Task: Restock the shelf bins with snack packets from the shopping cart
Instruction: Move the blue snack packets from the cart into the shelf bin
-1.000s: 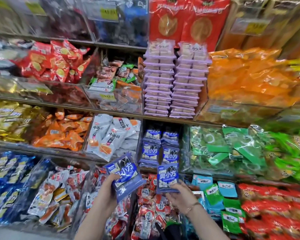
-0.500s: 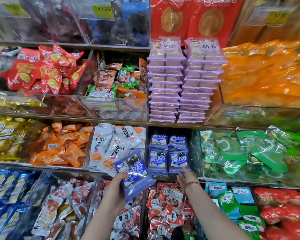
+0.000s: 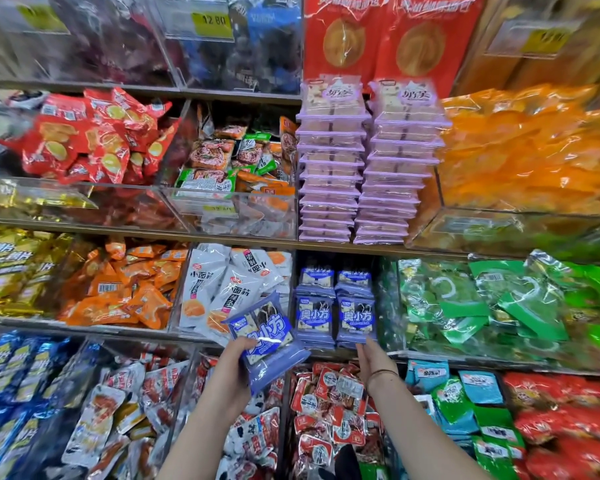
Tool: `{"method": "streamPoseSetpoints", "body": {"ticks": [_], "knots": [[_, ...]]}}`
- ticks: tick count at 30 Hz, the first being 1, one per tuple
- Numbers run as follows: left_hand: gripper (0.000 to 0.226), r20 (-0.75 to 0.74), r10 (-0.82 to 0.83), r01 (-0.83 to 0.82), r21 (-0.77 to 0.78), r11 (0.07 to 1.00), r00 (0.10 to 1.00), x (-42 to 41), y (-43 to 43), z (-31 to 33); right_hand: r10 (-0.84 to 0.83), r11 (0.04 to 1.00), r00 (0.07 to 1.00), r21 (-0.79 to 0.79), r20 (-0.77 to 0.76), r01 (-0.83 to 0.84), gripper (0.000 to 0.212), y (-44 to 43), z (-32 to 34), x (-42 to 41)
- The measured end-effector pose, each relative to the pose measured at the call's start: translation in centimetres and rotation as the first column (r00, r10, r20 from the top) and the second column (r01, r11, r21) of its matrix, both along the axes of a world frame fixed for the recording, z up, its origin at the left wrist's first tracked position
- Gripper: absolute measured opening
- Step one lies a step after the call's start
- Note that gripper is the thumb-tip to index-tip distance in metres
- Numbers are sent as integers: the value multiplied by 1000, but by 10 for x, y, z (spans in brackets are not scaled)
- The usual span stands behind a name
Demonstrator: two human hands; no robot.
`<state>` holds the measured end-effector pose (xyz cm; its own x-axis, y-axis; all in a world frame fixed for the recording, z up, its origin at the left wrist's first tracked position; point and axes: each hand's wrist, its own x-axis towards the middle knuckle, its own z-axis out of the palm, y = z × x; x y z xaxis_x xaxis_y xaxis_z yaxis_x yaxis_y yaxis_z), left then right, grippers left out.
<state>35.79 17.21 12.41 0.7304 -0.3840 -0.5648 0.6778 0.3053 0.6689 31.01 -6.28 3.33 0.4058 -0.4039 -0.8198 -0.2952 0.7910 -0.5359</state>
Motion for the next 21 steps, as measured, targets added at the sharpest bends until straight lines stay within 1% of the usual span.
{"method": "streamPoseSetpoints", "body": {"ticks": [2, 3, 4, 5, 7, 8, 9, 11, 12, 13, 14, 15, 17, 18, 19, 21], "knots": [[17, -9, 8, -8, 8, 1000, 1000, -4, 0, 1, -21, 1000, 997, -1, 73, 22, 44, 2, 2, -10], [18, -13, 7, -7, 3, 1000, 1000, -6, -1, 1, -64, 998, 989, 26, 131, 61, 43, 5, 2, -17], [19, -19, 3, -3, -1, 1000, 1000, -9, -3, 0, -87, 996, 981, 19, 174, 85, 42, 8, 8, -23], [22, -23, -3, 3, -3, 1000, 1000, -11, -4, -1, -54, 998, 978, -31, 203, 61, 39, 10, 13, -27], [29, -18, -18, 18, 9, 1000, 1000, -13, -10, -4, 153, 977, 965, -182, 214, -115, 32, 17, 25, -31], [31, -10, -27, 28, 27, 999, 1000, -14, -13, -6, 296, 939, 929, -244, 223, -241, 32, 23, 36, -33], [29, 1, -39, 39, 40, 998, 999, -15, -18, -8, 439, 883, 866, -291, 238, -368, 37, 29, 48, -34], [15, 17, -61, 60, 66, 996, 998, -18, -26, -9, 656, 746, 718, -348, 233, -568, 49, 39, 67, -35], [10, 23, -65, 63, 82, 995, 998, -19, -30, -10, 722, 678, 661, -399, 206, -617, 55, 43, 74, -36], [9, 38, -72, 68, 94, 993, 997, -19, -34, -12, 765, 614, 628, -457, 142, -644, 63, 45, 77, -36], [11, 57, -82, 76, 110, 991, 995, -19, -36, -13, 783, 558, 619, -504, 58, -659, 70, 46, 77, -35], [16, 75, -95, 84, 136, 987, 993, -18, -38, -14, 778, 525, 629, -536, -13, -661, 76, 45, 77, -34], [29, 119, -124, 98, 202, 975, 985, -16, -41, -15, 767, 543, 641, -523, -9, -657, 79, 42, 74, -33], [34, 143, -136, 101, 224, 969, 980, -15, -42, -16, 758, 577, 651, -493, 28, -651, 80, 40, 73, -34], [36, 162, -137, 96, 239, 966, 977, -13, -43, -16, 739, 622, 670, -450, 67, -641, 80, 39, 72, -33], [36, 191, -124, 73, 253, 965, 974, -8, -45, -16, 658, 735, 738, -345, 153, -584, 82, 37, 68, -32]]}}
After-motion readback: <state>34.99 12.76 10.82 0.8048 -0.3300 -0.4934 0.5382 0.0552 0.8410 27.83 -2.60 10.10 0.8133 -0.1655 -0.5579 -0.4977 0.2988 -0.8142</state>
